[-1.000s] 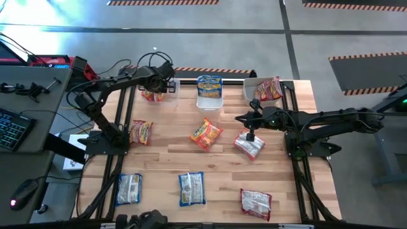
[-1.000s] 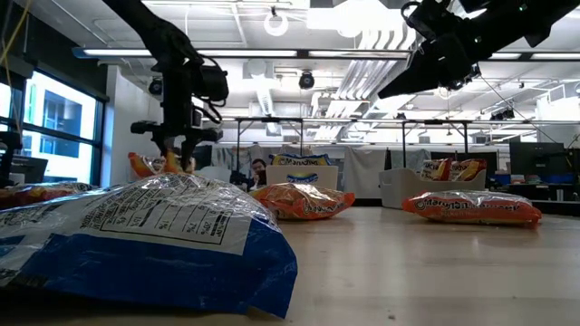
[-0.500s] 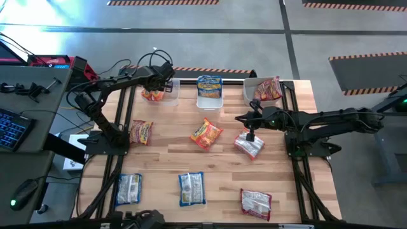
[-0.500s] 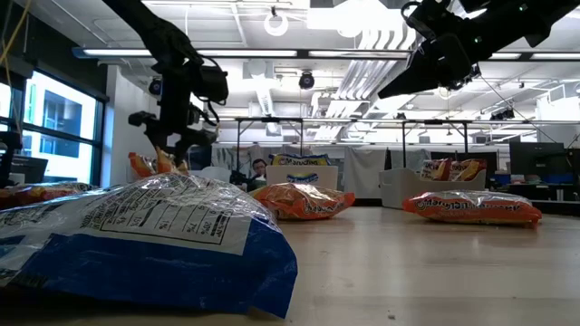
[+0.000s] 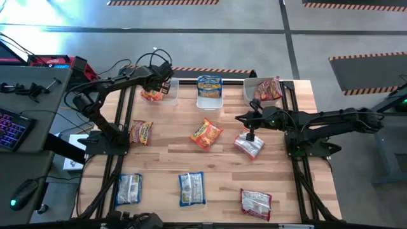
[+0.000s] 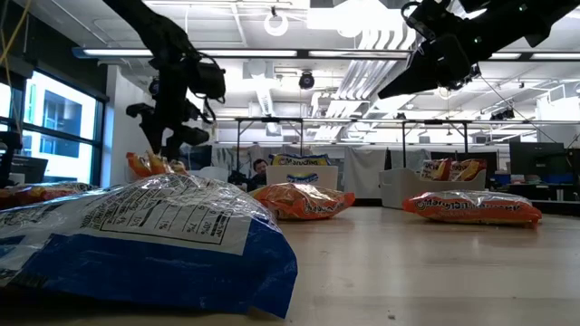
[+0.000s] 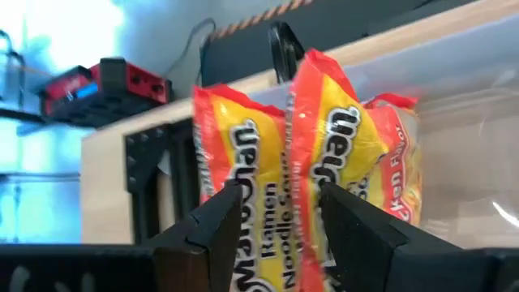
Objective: Sort Maruchan noodles
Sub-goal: Put the bottom orange noodle pack into the transparent bin, then put the right blue noodle pack into the white bin
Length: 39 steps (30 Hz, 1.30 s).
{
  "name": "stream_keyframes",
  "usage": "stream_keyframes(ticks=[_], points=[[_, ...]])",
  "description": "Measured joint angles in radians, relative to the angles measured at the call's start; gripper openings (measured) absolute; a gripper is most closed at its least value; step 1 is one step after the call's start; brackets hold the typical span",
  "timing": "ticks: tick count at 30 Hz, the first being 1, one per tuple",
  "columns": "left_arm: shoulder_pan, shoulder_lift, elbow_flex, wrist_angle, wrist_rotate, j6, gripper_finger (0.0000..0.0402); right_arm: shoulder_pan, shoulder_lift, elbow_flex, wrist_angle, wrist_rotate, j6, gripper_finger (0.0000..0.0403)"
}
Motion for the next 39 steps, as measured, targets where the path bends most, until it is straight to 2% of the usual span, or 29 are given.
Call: stream_keyframes(ticks=[7, 12, 15, 20, 28, 30, 33, 39], points=[[-0.069, -0.143, 0.001, -0.013, -0.04, 0.093, 0.0156, 0.0, 0.0, 0.0, 0.0, 0.015, 0.0, 0.0], [-0.183, -0.236, 0.0, -0.007, -0.073, 0.125, 0.0156, 0.0, 0.0, 0.0, 0.0, 0.023, -0.003, 0.0], [-0.262, -0.275, -0.043, 0.069, -0.051, 0.175, 0.0156, 0.0, 0.0, 0.0, 0.0, 0.018, -0.003, 0.0], [-0.39, -0.33, -0.2, 0.31, 0.168, 0.228, 0.0156, 0.0, 0.0, 0.0, 0.0, 0.017, -0.003, 0.0], [-0.59, -0.333, -0.465, 0.857, 0.554, 0.229, 0.0156, 0.0, 0.0, 0.0, 0.024, 0.016, -0.003, 0.0], [-0.631, -0.327, -0.521, 0.964, 0.597, 0.216, 0.0156, 0.0, 0.0, 0.0, 0.031, 0.015, -0.003, 0.0], [-0.683, -0.321, -0.578, 1.066, 0.606, 0.178, 0.0156, 0.0, 0.0, 0.0, 0.034, 0.015, -0.003, 0.0], [-0.752, -0.32, -0.626, 1.068, 0.655, 0.151, 0.0156, 0.0, 0.009, 0.0, 0.067, 0.014, 0.015, 0.0001]])
